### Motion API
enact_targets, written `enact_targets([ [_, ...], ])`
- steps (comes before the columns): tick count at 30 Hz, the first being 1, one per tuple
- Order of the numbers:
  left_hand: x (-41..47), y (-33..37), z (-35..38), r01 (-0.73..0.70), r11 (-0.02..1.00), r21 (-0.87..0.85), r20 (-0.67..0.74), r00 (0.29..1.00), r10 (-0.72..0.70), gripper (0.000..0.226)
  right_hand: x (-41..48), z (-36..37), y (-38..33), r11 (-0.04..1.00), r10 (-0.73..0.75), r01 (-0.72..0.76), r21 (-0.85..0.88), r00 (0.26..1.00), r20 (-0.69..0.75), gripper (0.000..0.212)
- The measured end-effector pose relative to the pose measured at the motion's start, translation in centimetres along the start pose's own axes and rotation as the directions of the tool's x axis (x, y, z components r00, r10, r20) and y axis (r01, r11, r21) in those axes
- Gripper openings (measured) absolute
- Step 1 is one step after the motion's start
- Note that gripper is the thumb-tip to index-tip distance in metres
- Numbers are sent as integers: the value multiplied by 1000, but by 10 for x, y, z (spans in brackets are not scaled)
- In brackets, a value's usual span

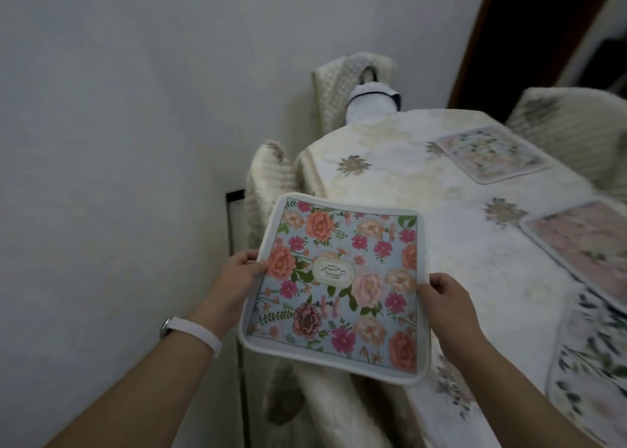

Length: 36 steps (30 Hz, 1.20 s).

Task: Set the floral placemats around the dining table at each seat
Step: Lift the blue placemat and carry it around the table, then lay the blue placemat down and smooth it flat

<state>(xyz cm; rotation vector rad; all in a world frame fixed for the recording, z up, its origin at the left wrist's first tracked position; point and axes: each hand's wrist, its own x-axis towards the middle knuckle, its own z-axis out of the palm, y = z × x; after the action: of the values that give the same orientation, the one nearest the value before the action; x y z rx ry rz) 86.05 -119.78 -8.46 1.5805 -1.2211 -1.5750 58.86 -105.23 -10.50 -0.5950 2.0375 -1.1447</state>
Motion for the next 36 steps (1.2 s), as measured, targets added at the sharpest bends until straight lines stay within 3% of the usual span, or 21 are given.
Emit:
enact_targets([
  [6, 91, 36, 78, -52, 993, 106, 249, 968, 25, 6, 22, -23, 7, 992, 121, -108, 65, 958, -259, 15],
  [16, 184, 65, 159, -141, 953, 268, 600, 798, -51, 6, 30, 2, 16, 922, 383, -274, 274, 757, -530, 11],
  [26, 182, 68, 212, -252, 914, 318, 762, 641, -88, 9, 3, 6, 20, 855, 512, -265, 446, 572, -641, 13],
  [31, 167, 65, 226, -303, 892, 335, 783, 617, -85, 4, -14, 1, 33, 838, 534, -233, 494, 536, -653, 13],
  [36, 154, 65, 226, -327, 878, 349, 780, 620, -79, 10, -21, -2, 41, 832, 537, -214, 512, 546, -643, 13],
])
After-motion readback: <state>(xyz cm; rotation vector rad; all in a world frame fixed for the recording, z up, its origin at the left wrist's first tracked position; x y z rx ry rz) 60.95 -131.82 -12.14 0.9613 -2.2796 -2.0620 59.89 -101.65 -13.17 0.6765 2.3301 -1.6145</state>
